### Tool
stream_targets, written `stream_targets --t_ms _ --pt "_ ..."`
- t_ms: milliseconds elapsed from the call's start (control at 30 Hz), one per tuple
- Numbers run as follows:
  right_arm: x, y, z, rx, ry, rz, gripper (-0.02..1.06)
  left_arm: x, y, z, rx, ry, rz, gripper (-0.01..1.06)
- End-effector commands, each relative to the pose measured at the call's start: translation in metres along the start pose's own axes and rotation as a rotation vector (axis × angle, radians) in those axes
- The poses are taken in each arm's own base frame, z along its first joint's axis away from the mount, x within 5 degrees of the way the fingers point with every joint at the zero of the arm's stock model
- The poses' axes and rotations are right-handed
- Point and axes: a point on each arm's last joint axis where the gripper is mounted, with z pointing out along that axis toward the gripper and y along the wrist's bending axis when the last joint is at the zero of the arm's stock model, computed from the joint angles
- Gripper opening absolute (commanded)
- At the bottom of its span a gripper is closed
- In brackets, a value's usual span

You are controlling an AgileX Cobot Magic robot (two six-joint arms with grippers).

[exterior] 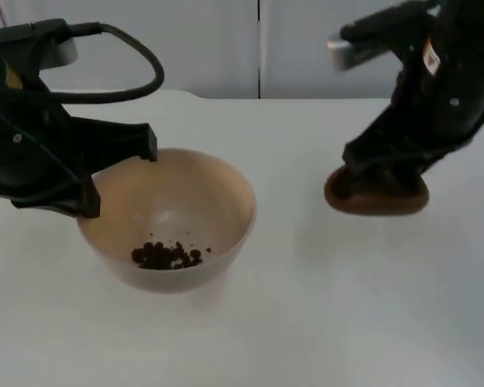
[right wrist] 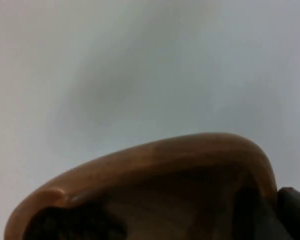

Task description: Pick up the bowl with the left hand and pour the coffee beans from the cup into the bowl with the right hand.

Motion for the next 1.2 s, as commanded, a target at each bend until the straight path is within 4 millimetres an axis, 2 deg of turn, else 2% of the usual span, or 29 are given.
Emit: stream_targets --t_ms 0,133,433,633,933,1167 --pt "0.006 -0.005 0.005 -0.006 -0.011 0.032 0.0 -0.002 -0.001 0.001 0.012 -0.03 0.006 0.0" --pt "0.02 -0.007 0.018 0.013 -0.015 0.04 0.0 -0.006 -0.003 0.001 0.042 -0.069 -0.02 0.0" --pt "0.037 -0.01 0.031 0.055 -0.023 0.073 0.0 -0.005 -0.002 0.002 0.048 -0.081 -0.03 0.0" --pt "0.038 -0.009 0.036 0.052 -0.026 0.103 0.0 0.001 0.0 0.007 0.062 -0.098 -0.026 0.0" --pt "0.044 -0.003 0.059 0.047 0.021 0.101 0.0 0.001 0.0 0.007 0.058 -0.101 -0.011 0.0" --pt "0.042 -0.002 0.059 0.034 0.002 0.103 0.0 0.002 0.001 0.013 0.041 -0.084 0.008 0.0"
